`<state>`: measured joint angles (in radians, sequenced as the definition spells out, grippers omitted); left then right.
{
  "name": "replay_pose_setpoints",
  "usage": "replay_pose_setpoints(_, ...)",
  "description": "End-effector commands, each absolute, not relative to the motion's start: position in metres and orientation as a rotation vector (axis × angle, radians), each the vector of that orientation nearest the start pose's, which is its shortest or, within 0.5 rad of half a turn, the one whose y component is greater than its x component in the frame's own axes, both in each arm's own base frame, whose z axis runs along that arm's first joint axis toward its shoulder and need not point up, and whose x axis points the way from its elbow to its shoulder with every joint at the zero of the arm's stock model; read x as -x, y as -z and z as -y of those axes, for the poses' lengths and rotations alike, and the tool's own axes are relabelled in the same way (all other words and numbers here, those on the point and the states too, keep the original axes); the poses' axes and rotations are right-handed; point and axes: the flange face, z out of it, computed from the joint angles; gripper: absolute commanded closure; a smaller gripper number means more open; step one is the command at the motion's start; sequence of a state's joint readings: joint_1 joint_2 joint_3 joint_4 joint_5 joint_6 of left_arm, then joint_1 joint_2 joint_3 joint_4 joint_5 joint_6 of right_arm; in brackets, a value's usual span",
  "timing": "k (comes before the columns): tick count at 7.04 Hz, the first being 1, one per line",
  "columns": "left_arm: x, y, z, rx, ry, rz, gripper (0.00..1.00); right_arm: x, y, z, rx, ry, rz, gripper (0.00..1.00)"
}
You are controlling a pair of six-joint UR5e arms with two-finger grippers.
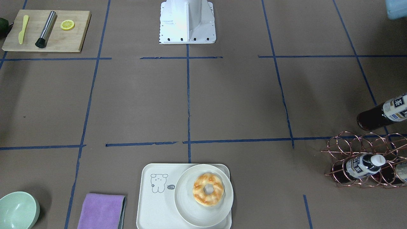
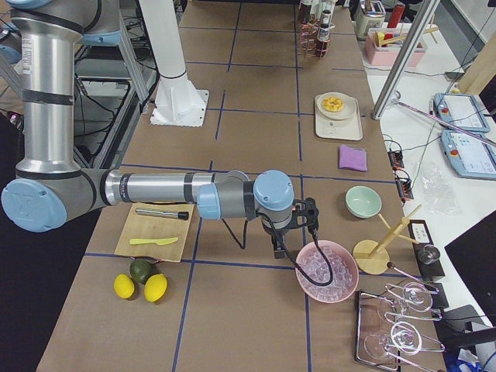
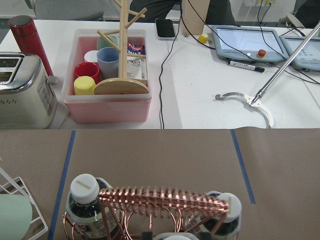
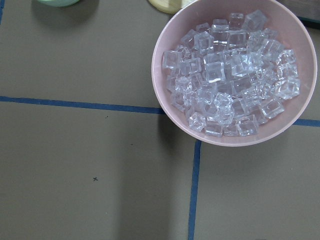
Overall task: Place tea on tray
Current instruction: 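Grasp a dark tea bottle in the rack with the left gripper and lift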
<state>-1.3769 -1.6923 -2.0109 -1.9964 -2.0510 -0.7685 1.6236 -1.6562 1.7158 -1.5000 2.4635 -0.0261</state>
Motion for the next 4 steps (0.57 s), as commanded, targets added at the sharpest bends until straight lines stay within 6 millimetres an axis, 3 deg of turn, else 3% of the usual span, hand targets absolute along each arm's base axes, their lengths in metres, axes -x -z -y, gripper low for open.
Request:
replay_pose_setpoints(1,-0.053,-0.286,0.483,-0.654,0.317,-0.856,1.0,-0.08,-0.611,0.458,-0.157,0.033,0.889,0.0)
replay_pose_setpoints(2,-0.11,-0.27,0.471,-0.644,0.32,-0.829,1.0,-0.08,-0.61,0.458,-0.159,0.034,0.892,0.0)
replay_pose_setpoints(4,-0.222,-0.183,0.451,-0.605,0.317,-0.826,1.0,-0.08,-0.612,0.456,-0.156,0.034,0.89,0.0)
